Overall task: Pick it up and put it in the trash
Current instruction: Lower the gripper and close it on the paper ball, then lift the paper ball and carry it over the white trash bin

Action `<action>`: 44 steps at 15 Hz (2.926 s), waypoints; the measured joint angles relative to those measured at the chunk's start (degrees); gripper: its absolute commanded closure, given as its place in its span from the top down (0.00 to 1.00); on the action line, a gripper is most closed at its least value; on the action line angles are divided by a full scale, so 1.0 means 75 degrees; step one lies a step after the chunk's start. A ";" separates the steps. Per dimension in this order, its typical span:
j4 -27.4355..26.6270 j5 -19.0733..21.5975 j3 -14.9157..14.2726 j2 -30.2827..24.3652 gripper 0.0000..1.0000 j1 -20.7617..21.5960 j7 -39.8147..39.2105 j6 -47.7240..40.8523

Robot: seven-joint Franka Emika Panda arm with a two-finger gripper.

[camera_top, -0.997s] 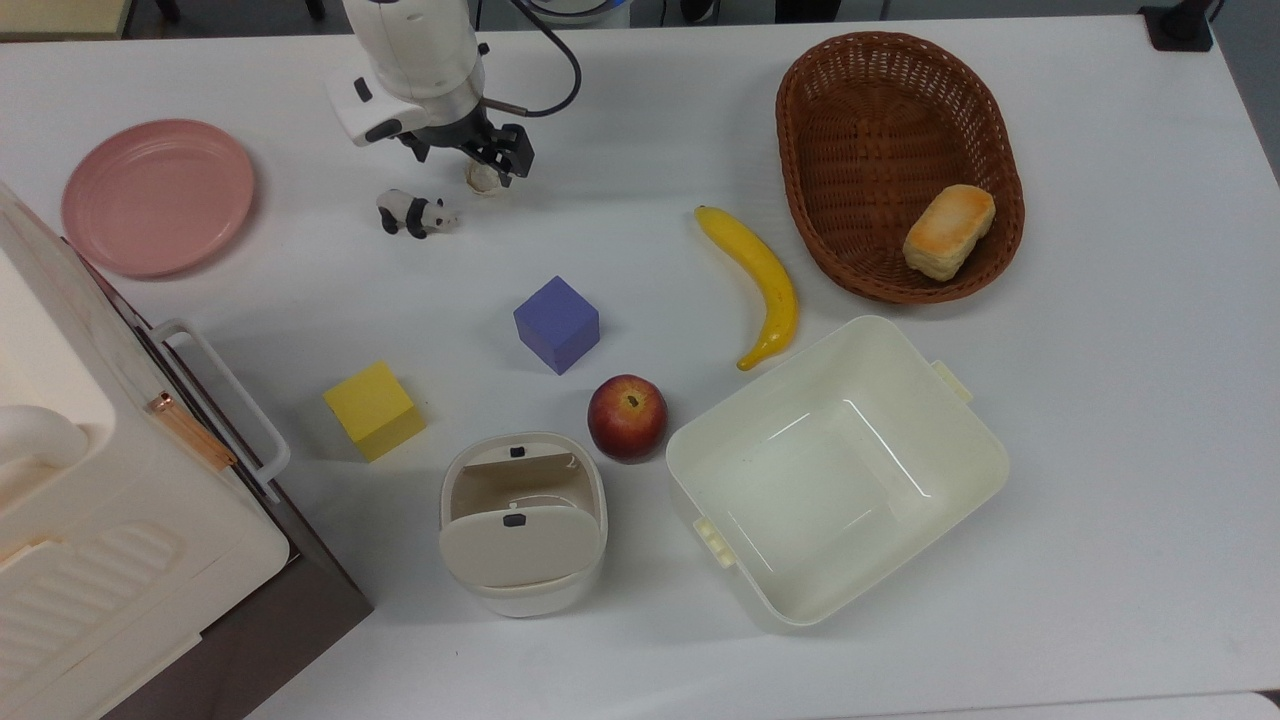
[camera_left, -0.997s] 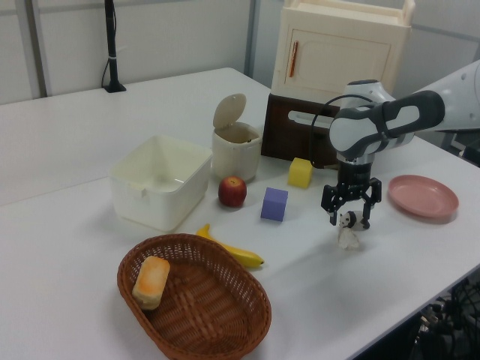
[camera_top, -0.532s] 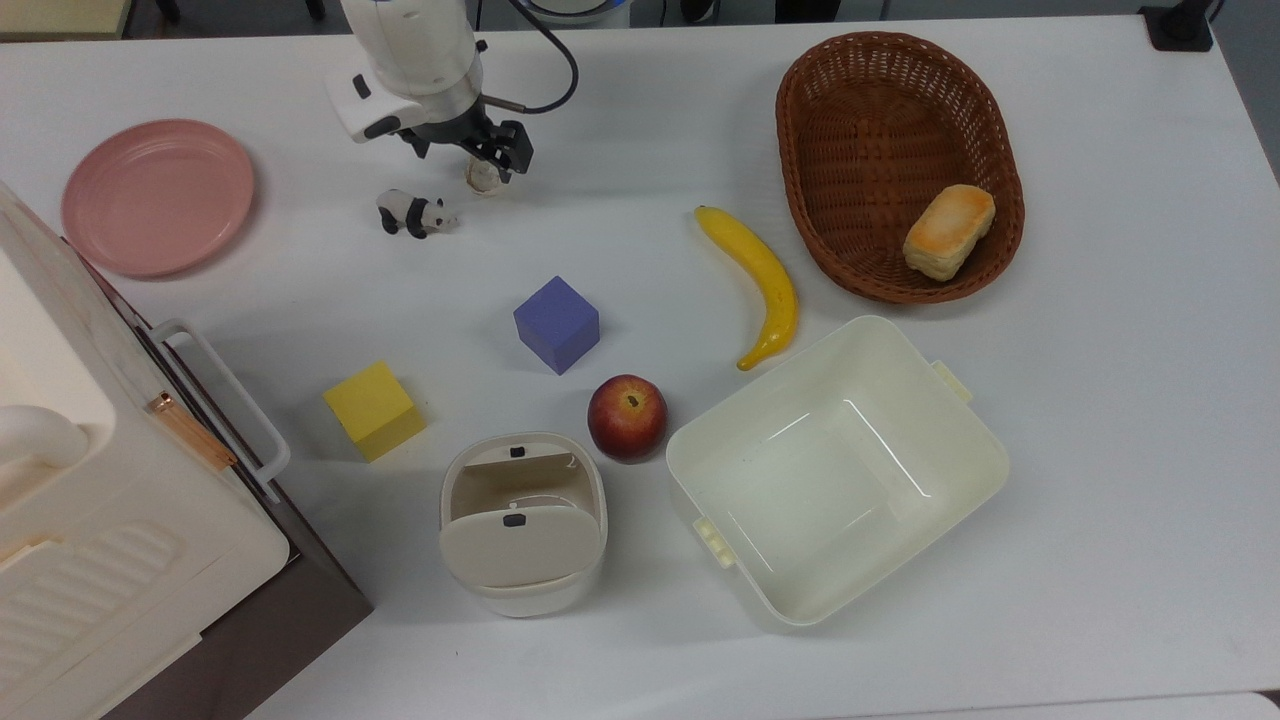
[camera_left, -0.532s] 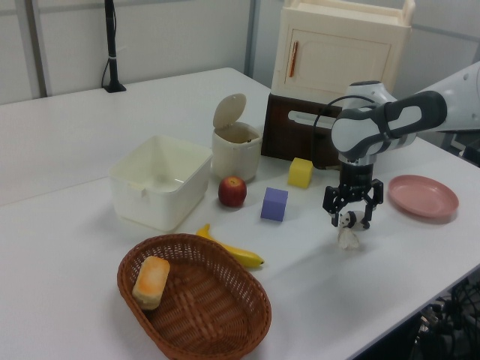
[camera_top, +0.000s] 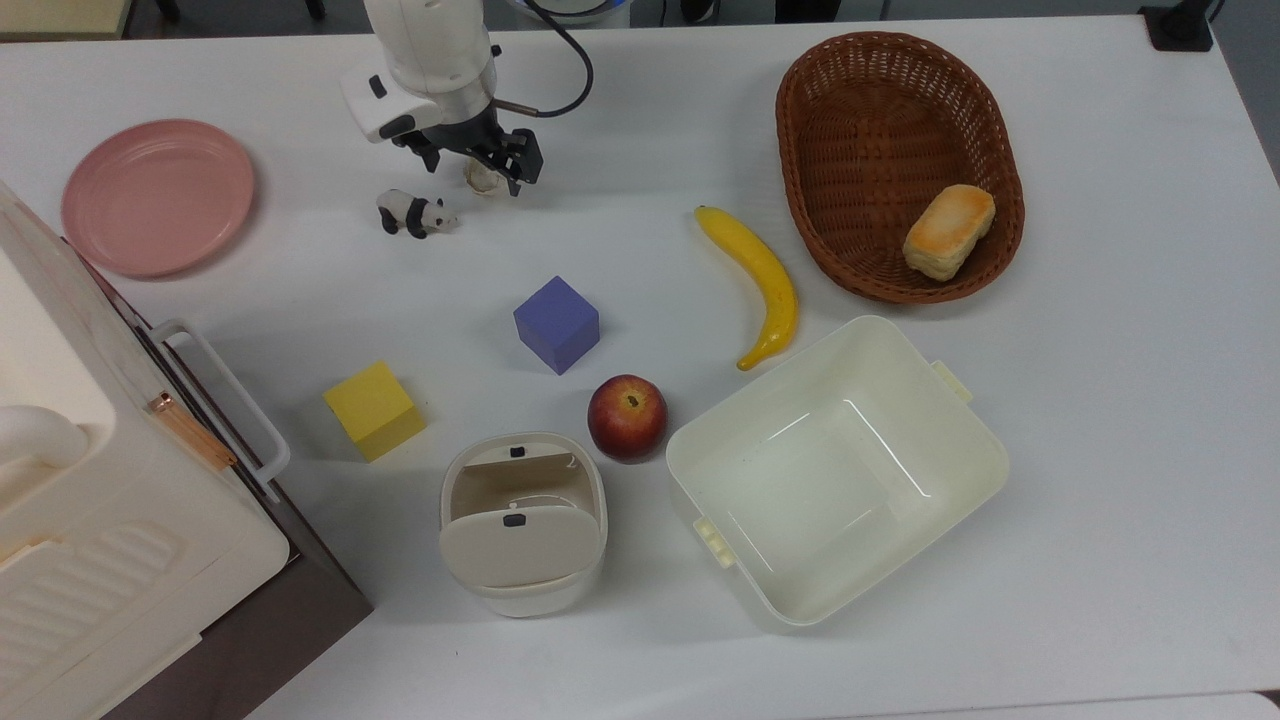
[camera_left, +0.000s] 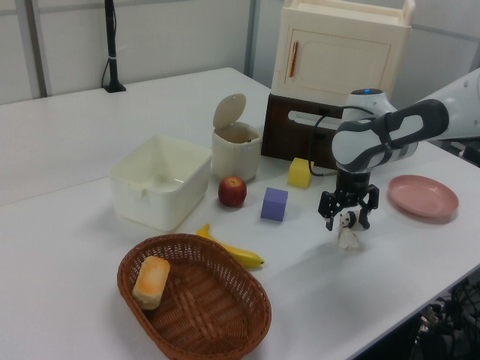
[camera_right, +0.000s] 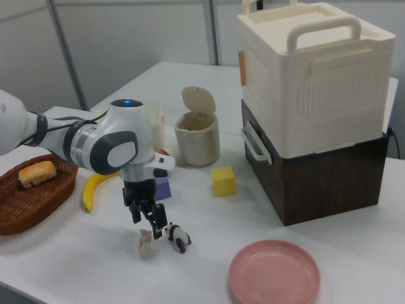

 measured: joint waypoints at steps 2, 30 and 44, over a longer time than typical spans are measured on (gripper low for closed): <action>-0.0029 0.0000 0.0002 0.0000 1.00 0.0082 0.0012 0.0025; -0.0055 -0.0414 -0.0001 0.0226 0.18 0.0163 0.0085 0.0202; 0.3296 -0.0186 0.0030 0.0482 0.19 0.0703 0.0721 0.0223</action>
